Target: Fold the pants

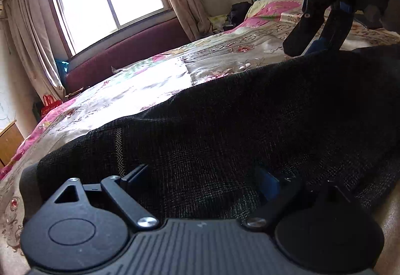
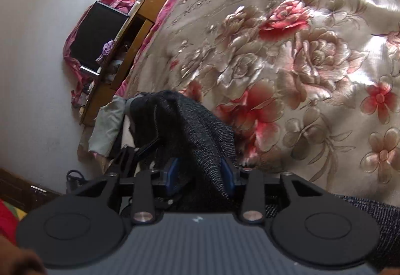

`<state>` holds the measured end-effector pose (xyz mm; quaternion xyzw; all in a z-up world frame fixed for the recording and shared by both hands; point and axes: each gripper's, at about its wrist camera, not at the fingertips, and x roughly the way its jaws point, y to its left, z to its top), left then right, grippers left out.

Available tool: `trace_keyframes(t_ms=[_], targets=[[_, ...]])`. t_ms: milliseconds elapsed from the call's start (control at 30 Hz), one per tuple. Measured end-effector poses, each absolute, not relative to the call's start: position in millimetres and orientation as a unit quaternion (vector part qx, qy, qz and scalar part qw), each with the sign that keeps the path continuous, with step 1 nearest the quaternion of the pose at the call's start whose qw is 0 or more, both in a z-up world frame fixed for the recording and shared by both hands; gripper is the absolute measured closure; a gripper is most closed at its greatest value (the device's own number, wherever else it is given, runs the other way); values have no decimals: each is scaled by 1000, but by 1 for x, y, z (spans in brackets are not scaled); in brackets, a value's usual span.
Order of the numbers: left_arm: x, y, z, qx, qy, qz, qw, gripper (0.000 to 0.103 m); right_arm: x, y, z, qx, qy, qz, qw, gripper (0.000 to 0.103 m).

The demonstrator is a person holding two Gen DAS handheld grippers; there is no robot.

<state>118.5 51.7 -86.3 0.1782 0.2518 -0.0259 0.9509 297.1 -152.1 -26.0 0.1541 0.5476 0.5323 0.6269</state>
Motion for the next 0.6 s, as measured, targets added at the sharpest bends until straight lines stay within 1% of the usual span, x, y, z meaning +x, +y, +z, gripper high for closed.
trace_keyframes(t_ms=[67,200,300,367,467,500,600], targets=[[117,50,-87,184,249,-24,951,0,292,-142,-22,133,564,531,619,62],[116,50,-87,185,245,-24,951,0,266,-129,-1,79,547,560,618,60],[114,46,-89,196,237,-24,951,0,234,-119,13,-12,527,575,625,59],[112,44,-90,203,231,-23,951,0,221,-117,16,-43,524,570,631,56],[109,41,-93,211,227,-20,950,0,212,-117,12,-127,499,541,665,58],[108,41,-93,213,227,-20,950,0,218,-116,3,-122,515,525,667,57],[107,38,-93,218,226,-18,949,0,241,-120,-25,-22,573,524,629,54]])
